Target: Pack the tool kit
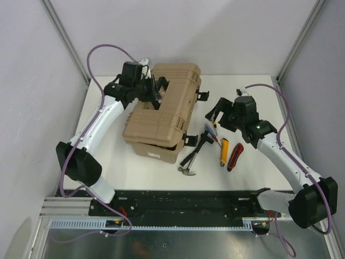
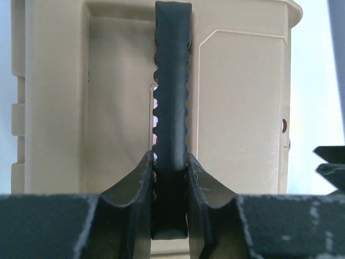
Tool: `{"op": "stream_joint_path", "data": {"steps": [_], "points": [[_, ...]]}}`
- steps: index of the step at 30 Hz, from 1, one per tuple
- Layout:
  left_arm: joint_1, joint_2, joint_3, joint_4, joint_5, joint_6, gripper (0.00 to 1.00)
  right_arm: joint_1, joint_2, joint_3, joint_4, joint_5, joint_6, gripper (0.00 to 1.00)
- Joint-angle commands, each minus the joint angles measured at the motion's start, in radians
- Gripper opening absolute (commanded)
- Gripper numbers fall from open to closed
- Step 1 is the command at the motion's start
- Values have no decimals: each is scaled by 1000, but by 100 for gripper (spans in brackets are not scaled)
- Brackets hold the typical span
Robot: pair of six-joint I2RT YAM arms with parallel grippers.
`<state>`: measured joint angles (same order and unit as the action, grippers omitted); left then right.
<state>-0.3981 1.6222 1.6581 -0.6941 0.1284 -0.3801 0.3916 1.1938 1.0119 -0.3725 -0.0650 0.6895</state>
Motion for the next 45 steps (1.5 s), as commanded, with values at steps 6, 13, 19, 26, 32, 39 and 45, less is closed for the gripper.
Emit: {"op": "stream_joint_path", "data": {"steps": [6,13,19,26,32,39,45], "points": [[124,-133,118,148,165,-155,0,117,35,-2,96,42,-66,89],[237,-176,78,157,237,-161,0,251,80,33,72,142,-84,90],[320,-207,33,172,300,-176,0,356,152,94,40,221,-117,93],[383,-237,-39,195,353,-192,0,453,178,144,20,361,-127,93],[465,-260,-81,223,418,-211,0,516,135,156,57,499,-172,92],[531,-268,-132,312,543,-289,0,533,229,211,91,369,-231,74],[585,-277,-226,429,665,-376,0,547,307,228,108,332,-254,68]]}}
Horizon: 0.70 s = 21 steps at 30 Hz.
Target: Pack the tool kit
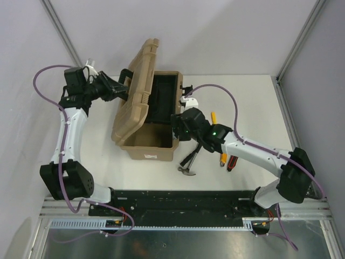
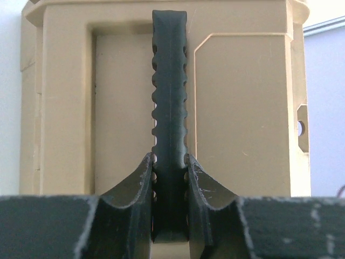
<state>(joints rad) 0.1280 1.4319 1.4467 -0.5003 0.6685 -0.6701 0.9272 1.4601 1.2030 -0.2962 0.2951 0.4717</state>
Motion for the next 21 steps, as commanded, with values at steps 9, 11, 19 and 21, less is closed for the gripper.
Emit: {"op": "stream_joint_path", "data": {"steps": [9,11,19,21], "points": [[174,-104,-191,414,220,-177,0,9,104,77,-51,64,-9,50],[206,-111,-252,509,251,-217,0,8,103,79,-69,75,3,46],[307,-109,-435,772,331,-339,0,2,110,79,-102,65,38,44],[319,-107,-450,777,334,-332,0,1,117,78,-102,55,42,44]]}}
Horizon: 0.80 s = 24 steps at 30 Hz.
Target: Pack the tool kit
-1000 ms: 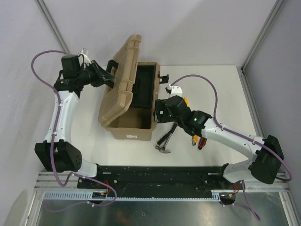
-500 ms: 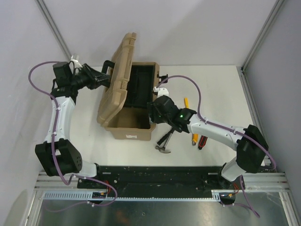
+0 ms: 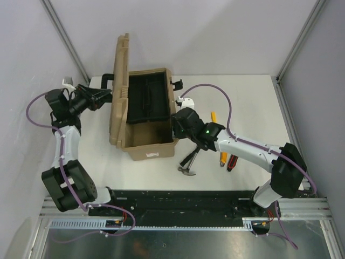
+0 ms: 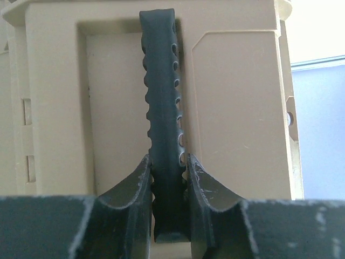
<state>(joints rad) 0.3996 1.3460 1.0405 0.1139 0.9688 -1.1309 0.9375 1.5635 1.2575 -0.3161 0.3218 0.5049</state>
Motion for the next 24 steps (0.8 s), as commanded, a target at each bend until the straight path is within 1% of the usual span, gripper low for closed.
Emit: {"op": "stream_joint_path", "data": {"steps": [1,6,13,17,20,21,22,24], "points": [[53,-20,-51,164,34,133,0,-9,18,24,-83,24,10,44],[92,-5,-80,165,27,150,0,-11,31,23,-88,19,15,43],[133,-2,-110,176,47,233,0,-21,37,24,-127,33,55,36],[182,4,-158,179,25,217,1,-44,46,21,-141,10,82,34],[218,-20,-205,190,-1,203,11,-51,47,13,-133,-8,84,34],[223,-30,-212,191,-6,204,16,-52,47,12,-130,-12,84,34],[225,-41,-214,192,-12,203,23,-52,47,11,-128,-15,84,34],[226,-61,-210,193,-19,199,32,-52,47,10,-121,-24,83,35]]}}
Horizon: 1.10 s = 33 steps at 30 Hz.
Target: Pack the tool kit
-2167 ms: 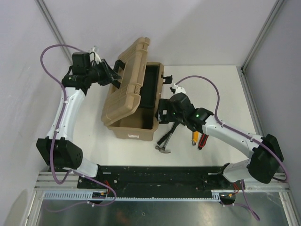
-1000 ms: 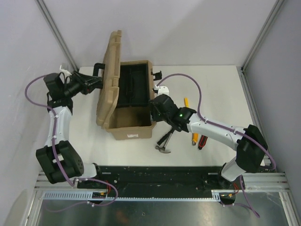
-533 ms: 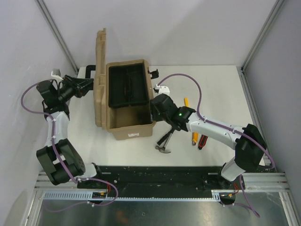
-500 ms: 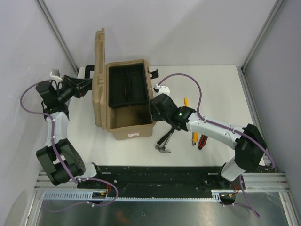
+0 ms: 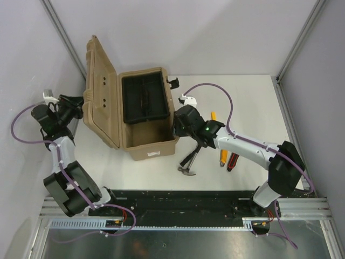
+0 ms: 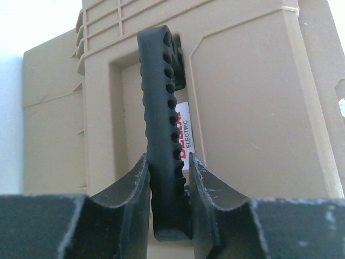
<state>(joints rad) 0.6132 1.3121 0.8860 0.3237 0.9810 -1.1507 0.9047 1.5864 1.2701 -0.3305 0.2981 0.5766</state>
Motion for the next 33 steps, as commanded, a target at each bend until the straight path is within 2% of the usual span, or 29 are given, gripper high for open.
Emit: {"op": "stream_joint_path", "data": {"steps": [1,5,7,9,11,14,18,23,28,33], "points": [[13,-36,-51,-17,-34,214,37,-18,24,-3,-104,-2,12,35],[14,-78,-37,-17,-53,202,45,-18,21,-3,-102,-1,16,35],[13,-104,-34,-20,-76,193,63,-19,12,-3,-105,6,18,37],[15,-124,-33,-28,-100,185,76,-22,-1,-3,-107,15,19,40],[17,-141,-30,-43,-125,184,86,-28,-20,-3,-108,19,20,44],[27,-175,-15,-103,-179,196,97,-46,-53,-3,-100,9,8,52],[55,-205,78,-246,-257,234,99,-100,-104,0,-89,-53,-2,66],[78,-231,171,-327,-318,231,99,-169,-185,3,-101,-77,1,81],[85,-248,271,-434,-396,265,100,-229,-265,1,-210,5,65,84],[85,-250,404,-596,-478,357,100,-245,-266,-19,-367,106,155,78]]}}
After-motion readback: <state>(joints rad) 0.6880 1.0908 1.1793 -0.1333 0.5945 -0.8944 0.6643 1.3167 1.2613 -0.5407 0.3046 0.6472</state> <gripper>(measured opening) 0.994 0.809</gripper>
